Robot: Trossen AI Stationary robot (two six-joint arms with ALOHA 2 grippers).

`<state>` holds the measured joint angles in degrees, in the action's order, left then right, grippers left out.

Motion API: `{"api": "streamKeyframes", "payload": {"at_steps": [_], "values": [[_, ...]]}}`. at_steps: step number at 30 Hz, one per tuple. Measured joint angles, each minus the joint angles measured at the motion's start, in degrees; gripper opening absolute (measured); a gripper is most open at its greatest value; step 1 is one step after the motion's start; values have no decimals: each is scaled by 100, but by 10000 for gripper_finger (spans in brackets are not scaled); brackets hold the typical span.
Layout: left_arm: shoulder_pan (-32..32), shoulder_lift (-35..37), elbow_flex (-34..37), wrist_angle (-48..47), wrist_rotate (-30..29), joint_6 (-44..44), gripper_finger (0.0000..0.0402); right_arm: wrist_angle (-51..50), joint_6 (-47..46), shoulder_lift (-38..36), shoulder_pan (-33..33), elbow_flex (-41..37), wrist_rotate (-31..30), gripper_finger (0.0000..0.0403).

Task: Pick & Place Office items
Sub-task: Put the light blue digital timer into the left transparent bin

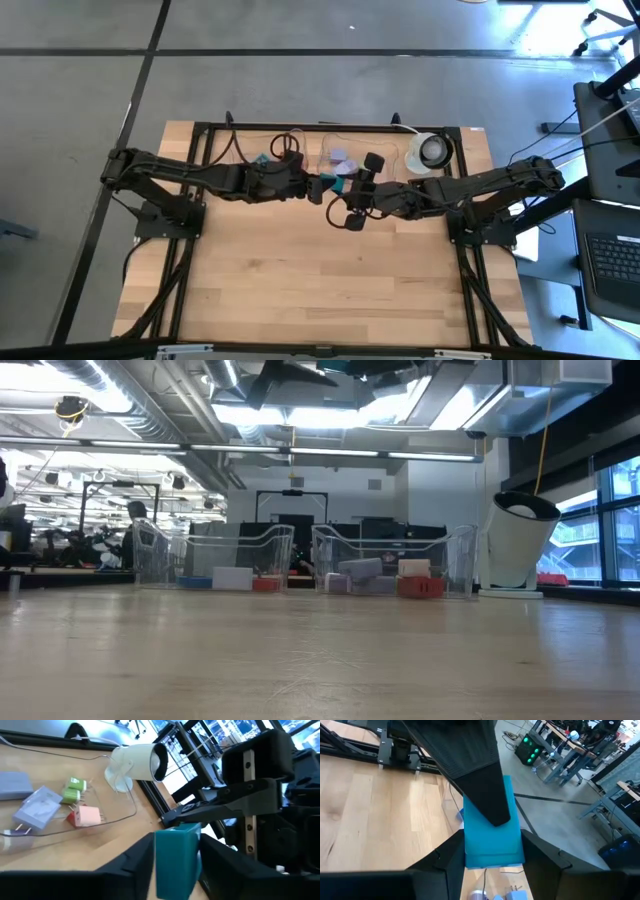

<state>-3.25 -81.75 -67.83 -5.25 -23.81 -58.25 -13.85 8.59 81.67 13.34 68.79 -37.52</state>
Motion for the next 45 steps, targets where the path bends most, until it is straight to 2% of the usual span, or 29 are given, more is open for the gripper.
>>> {"api": "streamKeyframes", "payload": {"at_steps": [6,10,21,27,32,38,42,45], "values": [[0,3,0,242,243,100,79,8,-41,-2,0,0,-18,165],[0,3,0,329,346,174,53,10,-43,-2,0,0,89,175],[-2,-1,2,423,462,227,59,-229,-160,-138,0,0,451,264],[52,-1,2,583,463,423,57,-1574,-1147,-765,-70,2,426,293],[191,23,2,734,477,572,58,-2821,-2070,-1290,-141,4,389,290],[635,325,12,531,698,933,58,-3847,-2689,-1636,-122,2,162,270],[1005,713,7,-196,699,1213,58,-4342,-3265,-1715,-60,0,-69,256],[1314,1003,7,-1081,673,1467,59,-4378,-3660,-1738,52,-157,-319,248]]}}
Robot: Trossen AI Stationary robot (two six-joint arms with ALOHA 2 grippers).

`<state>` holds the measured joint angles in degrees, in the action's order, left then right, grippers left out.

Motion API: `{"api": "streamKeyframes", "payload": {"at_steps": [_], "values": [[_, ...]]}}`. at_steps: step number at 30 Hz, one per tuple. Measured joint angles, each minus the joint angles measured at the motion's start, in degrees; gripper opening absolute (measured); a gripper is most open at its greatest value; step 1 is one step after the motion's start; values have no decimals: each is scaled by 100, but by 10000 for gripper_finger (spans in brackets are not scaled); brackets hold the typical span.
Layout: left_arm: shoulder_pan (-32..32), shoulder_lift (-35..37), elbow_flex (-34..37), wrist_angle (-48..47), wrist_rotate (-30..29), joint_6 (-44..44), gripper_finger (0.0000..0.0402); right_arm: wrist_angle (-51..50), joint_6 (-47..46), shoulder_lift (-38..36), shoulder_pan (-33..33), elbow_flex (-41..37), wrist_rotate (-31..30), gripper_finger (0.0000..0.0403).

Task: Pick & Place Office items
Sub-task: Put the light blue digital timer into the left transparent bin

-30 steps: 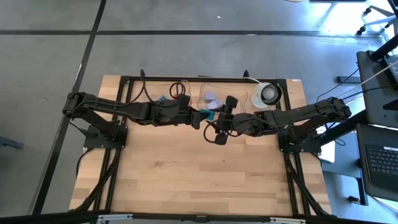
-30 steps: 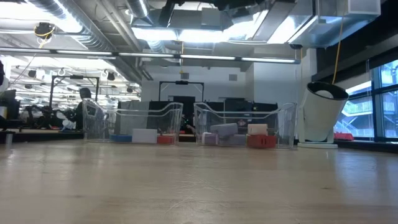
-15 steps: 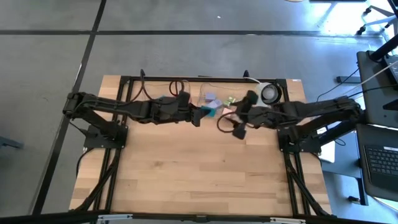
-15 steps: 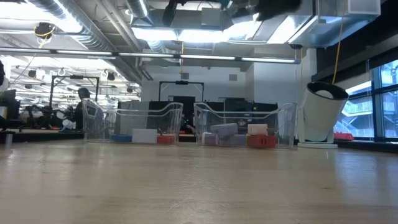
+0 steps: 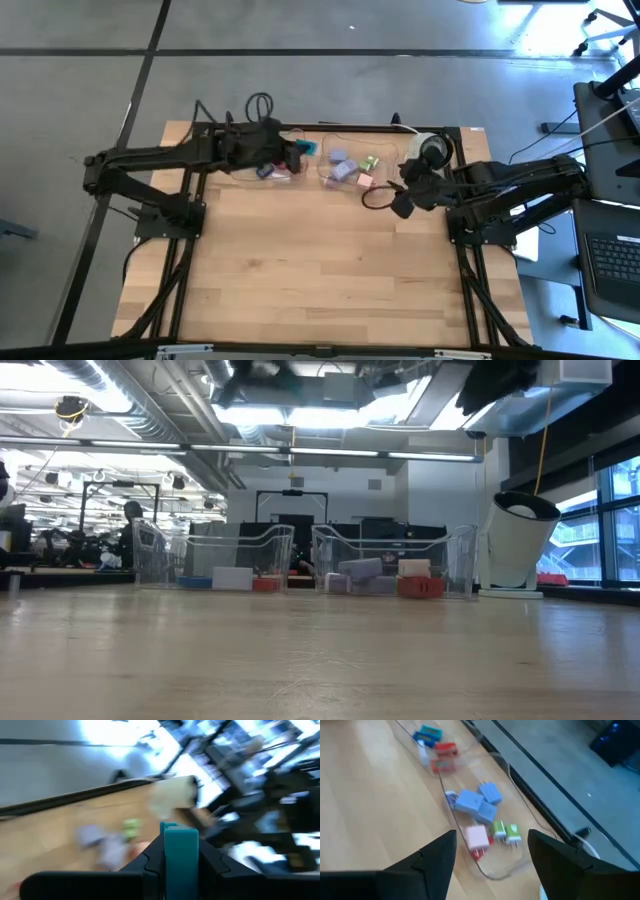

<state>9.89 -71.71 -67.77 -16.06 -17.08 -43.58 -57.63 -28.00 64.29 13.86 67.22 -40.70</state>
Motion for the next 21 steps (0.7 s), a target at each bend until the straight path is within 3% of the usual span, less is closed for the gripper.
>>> {"api": "streamKeyframes", "payload": {"at_steps": [13,16,21], "values": [[1255,-144,5,-3776,-297,117,59,653,-1952,-21,331,-1601,-176,242],[1437,-251,353,-3894,-271,136,59,973,-2109,-21,366,-1739,-182,242],[1724,-284,1343,-3256,196,25,59,1238,-2108,-21,366,-1766,-194,242]]}}
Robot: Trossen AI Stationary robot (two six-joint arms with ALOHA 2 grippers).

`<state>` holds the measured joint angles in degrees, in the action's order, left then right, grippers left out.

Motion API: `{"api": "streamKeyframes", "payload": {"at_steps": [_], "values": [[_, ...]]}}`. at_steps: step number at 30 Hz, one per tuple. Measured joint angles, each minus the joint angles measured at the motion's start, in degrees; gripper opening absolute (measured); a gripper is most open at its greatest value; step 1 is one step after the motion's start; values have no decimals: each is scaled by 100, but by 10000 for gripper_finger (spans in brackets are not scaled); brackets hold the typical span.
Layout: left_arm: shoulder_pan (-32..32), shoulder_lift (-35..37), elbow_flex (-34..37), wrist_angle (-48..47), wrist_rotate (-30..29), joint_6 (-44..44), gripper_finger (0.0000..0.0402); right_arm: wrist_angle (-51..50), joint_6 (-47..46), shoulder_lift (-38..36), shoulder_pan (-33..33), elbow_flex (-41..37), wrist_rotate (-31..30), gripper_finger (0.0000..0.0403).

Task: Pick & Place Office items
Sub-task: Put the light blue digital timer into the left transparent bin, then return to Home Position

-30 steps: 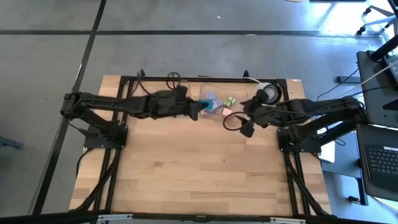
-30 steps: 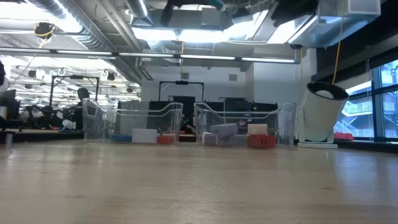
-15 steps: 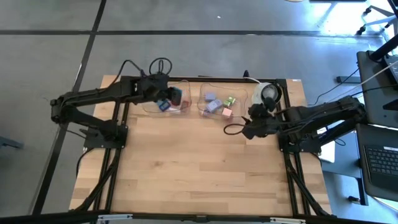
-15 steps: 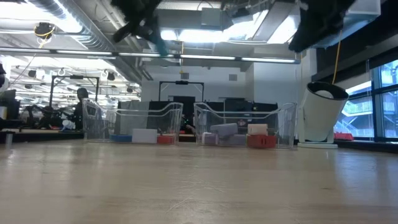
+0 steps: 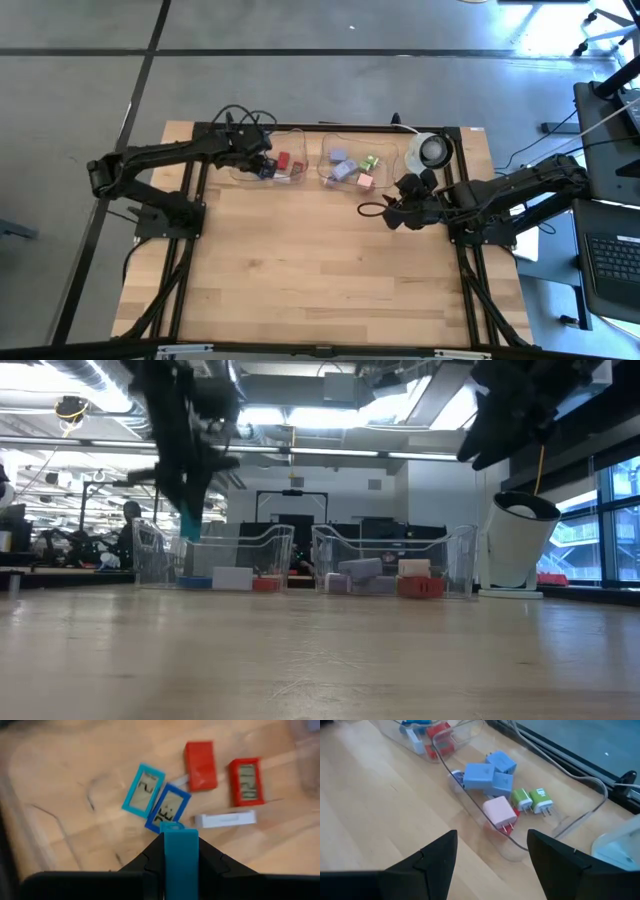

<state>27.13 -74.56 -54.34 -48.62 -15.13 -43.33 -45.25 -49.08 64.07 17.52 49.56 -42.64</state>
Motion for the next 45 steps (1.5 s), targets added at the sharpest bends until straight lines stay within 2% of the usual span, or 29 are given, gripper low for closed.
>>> {"api": "streamKeyframes", "payload": {"at_steps": [6,15,24,28,33,37,41,45], "values": [[293,-3,815,779,218,-248,59,76,0,0,0,0,-1,242],[424,1,1072,842,99,-251,65,74,2,0,-3,0,-1,242],[424,18,1071,858,190,-238,132,71,4,0,-4,0,1,242],[489,151,901,758,476,25,158,70,4,0,-4,0,1,242],[535,569,361,634,750,280,163,69,324,0,-4,0,35,242],[436,1168,-37,709,676,473,151,69,823,0,-4,0,387,242],[175,1916,-325,799,436,1092,137,71,784,0,-4,0,844,242],[-17,2626,-381,768,449,1552,130,150,772,2,-4,0,926,242]]}}
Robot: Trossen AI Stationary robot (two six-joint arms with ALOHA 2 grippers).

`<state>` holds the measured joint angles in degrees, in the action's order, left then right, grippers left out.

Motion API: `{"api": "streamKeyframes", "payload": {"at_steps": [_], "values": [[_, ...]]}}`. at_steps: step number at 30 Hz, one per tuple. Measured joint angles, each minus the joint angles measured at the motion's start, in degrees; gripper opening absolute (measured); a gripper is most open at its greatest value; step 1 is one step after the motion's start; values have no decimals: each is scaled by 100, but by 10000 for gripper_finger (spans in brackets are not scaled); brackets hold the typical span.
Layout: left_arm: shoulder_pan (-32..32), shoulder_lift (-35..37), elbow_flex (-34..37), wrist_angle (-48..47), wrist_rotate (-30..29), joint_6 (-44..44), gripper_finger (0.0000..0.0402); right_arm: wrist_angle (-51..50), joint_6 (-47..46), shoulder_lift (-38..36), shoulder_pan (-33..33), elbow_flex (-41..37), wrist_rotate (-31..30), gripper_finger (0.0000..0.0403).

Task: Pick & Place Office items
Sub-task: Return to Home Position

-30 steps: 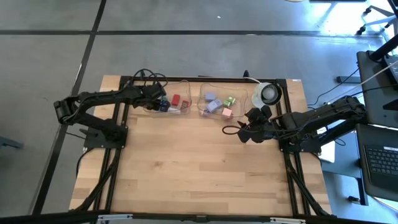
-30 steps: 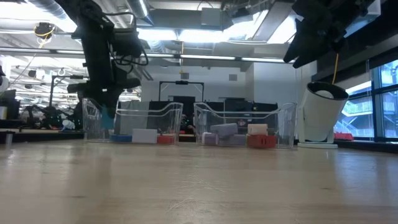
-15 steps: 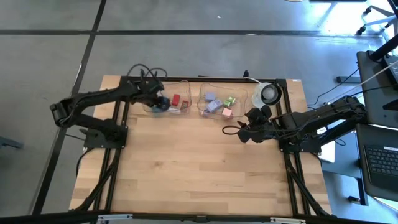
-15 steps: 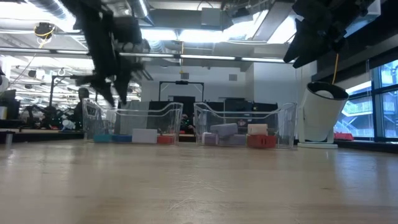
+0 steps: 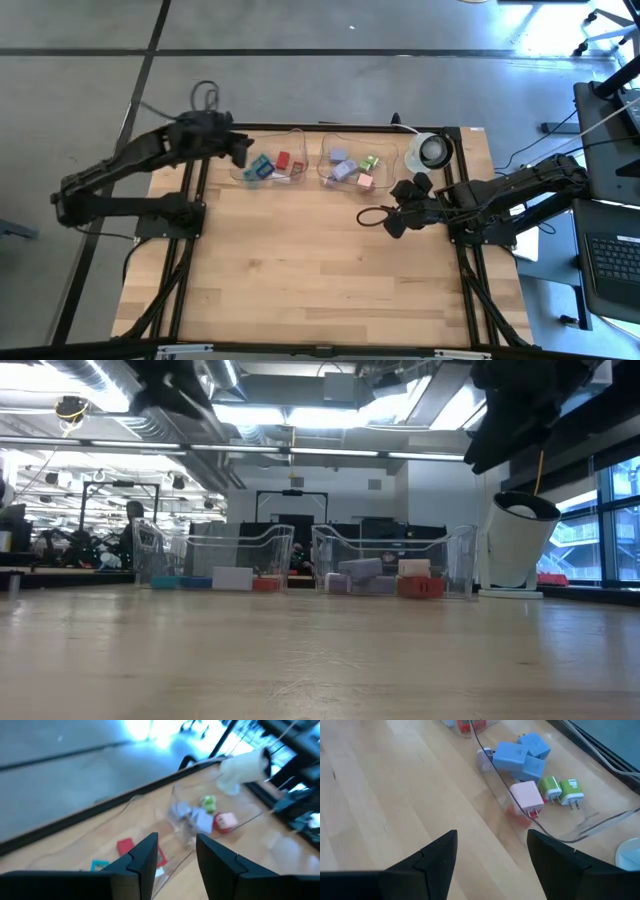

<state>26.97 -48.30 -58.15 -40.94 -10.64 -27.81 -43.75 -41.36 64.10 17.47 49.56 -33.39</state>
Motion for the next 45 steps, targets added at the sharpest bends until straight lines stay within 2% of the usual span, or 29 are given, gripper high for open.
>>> {"api": "streamKeyframes", "payload": {"at_steps": [4,10,14,19,24,31,40,45], "values": [[-70,577,0,-3,1,84,128,48,0,0,0,0,-2,242],[-68,1122,0,-5,136,-714,132,50,150,0,-1,0,-87,242],[-71,1373,28,-33,362,-51,130,48,284,0,-2,0,-350,242],[-71,1903,393,-15,478,-7,133,201,277,0,-2,-211,-367,242],[-71,2555,988,175,397,-100,133,972,-29,0,-2,-823,-256,242],[-71,3427,2126,1357,470,-109,134,2570,37,0,-2,-1526,-19,242],[-71,4226,3840,3381,643,-346,134,3446,-111,-222,-2,-2066,-46,242],[-71,4657,4465,3876,643,-461,137,3793,-214,-574,-2,-2447,-46,242]]}}
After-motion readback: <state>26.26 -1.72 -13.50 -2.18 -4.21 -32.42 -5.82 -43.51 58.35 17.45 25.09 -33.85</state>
